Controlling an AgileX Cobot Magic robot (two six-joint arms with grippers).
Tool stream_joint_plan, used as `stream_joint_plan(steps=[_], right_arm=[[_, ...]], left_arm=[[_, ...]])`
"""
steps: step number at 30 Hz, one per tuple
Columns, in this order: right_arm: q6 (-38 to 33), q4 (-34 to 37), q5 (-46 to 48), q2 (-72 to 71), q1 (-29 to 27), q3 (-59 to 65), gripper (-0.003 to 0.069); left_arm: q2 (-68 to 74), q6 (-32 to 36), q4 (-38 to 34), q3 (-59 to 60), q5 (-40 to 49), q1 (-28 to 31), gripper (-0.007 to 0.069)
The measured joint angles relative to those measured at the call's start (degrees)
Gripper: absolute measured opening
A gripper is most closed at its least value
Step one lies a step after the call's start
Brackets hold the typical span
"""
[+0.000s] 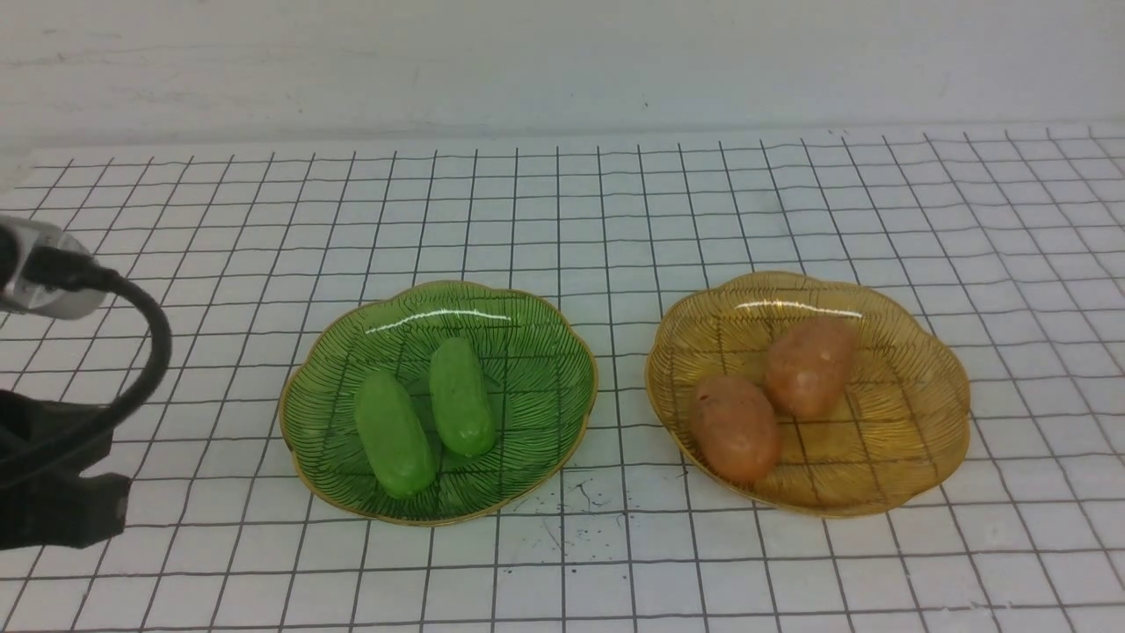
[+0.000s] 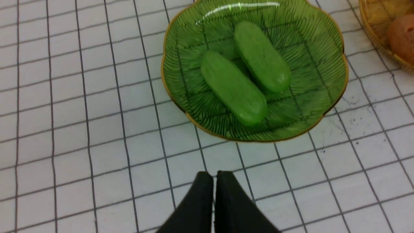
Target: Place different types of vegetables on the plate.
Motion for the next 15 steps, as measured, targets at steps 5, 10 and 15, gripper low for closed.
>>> stream_joint_plan(steps=[5, 10, 15], right_arm=[[0.11, 0.0, -14.76, -12.0, 0.0, 17.59, -0.0013], [0.11, -0.07, -23.13, -14.75, 0.0, 25.59, -0.0014], [0.11, -0.07, -23.83, -14.93, 0.0, 26.28, -0.0014]], left_arm=[[0.0, 0.0, -0.32, 0.0, -3.85, 0.0, -0.0008], [-1.49, 0.0, -0.76, 0.0, -6.21, 0.0, -0.0008], [-6.82, 0.0, -0.95, 0.22, -7.28, 0.0, -0.0008]])
